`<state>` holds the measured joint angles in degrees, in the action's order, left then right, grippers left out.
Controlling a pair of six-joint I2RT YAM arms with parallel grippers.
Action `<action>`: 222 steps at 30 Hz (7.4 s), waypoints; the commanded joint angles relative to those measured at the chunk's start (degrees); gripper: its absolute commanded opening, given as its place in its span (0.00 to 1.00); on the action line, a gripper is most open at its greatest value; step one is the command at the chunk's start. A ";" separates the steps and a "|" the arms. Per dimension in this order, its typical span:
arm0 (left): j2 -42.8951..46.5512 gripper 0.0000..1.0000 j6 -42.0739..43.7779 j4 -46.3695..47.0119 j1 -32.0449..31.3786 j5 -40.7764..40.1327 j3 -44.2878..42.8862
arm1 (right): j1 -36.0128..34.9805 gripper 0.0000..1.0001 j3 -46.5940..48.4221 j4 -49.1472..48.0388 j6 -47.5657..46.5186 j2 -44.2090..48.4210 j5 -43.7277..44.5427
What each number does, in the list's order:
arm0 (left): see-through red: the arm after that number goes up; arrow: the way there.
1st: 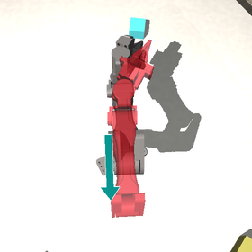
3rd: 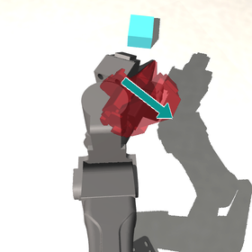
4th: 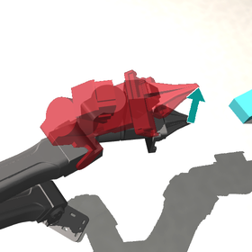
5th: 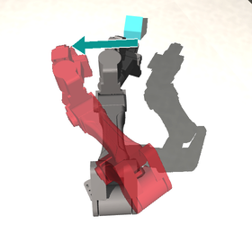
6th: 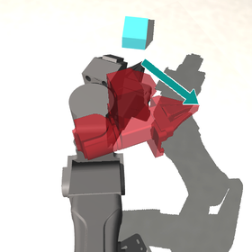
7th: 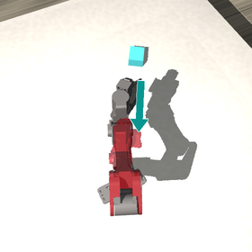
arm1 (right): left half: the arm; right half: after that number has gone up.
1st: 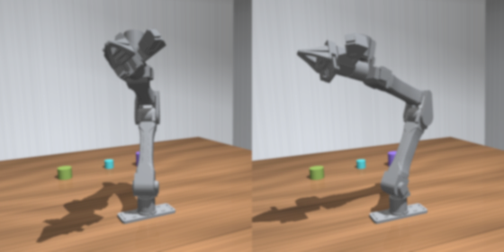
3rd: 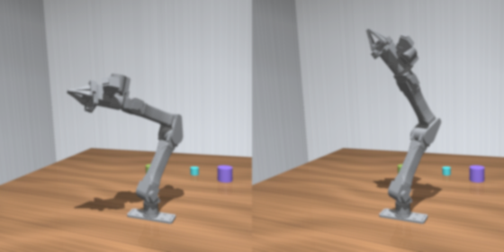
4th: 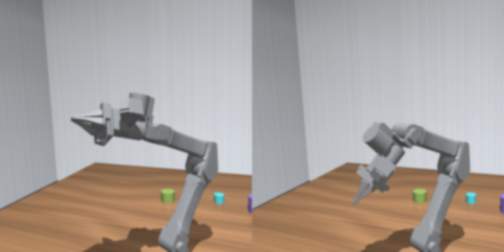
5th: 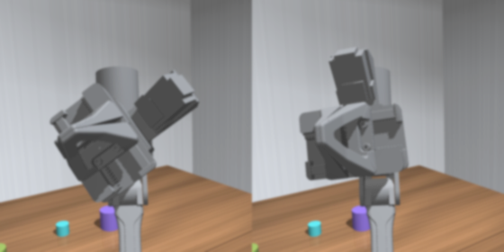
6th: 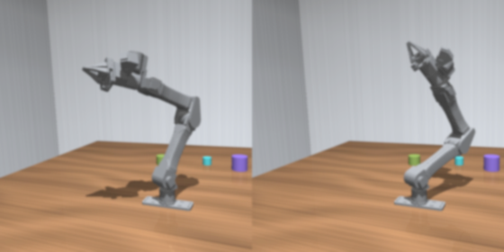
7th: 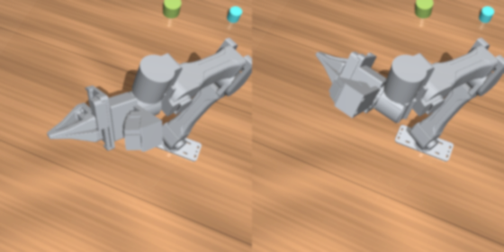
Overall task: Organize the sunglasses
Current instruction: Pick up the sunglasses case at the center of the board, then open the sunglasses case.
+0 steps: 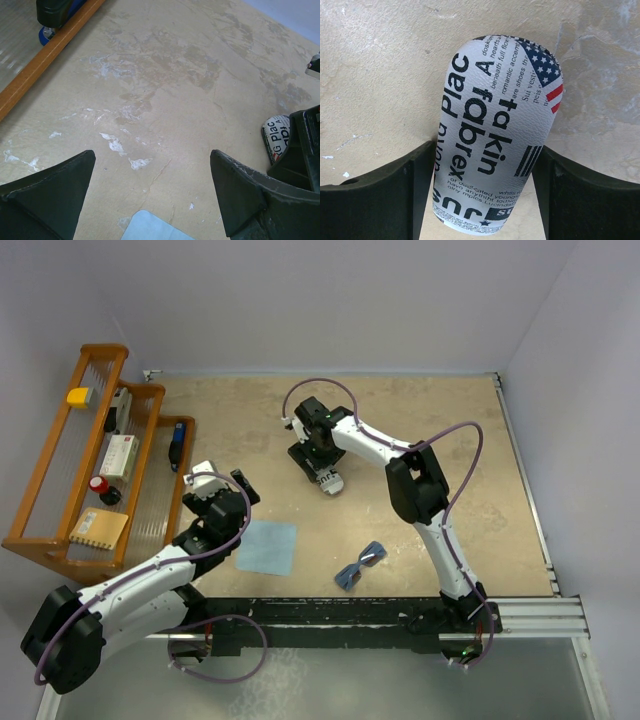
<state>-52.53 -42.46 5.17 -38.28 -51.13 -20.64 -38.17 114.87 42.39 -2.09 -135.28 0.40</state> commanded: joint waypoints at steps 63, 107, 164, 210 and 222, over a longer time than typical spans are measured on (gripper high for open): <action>8.67 1.00 2.80 32.61 0.16 34.31 1.66 | 2.93 0.00 -35.38 -28.08 6.78 53.57 -48.67; 2.11 0.99 -3.93 63.95 0.19 78.47 -5.20 | 2.52 0.00 -40.77 -40.31 19.55 63.11 -62.26; -17.09 0.74 -19.18 85.18 4.45 86.99 -12.45 | 1.61 0.00 -37.36 -36.06 15.54 60.11 -60.83; -19.82 0.82 -18.82 84.23 4.38 86.77 -9.16 | 1.61 0.00 -33.00 -33.96 13.19 59.34 -59.12; -19.77 0.64 -19.41 83.82 4.36 88.47 -9.82 | 1.61 0.00 -33.21 -33.06 12.88 59.21 -60.99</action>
<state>-72.51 -61.30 86.94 -33.39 32.86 -30.39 -36.36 78.11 13.72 11.99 -77.93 -58.87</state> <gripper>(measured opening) 0.659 0.657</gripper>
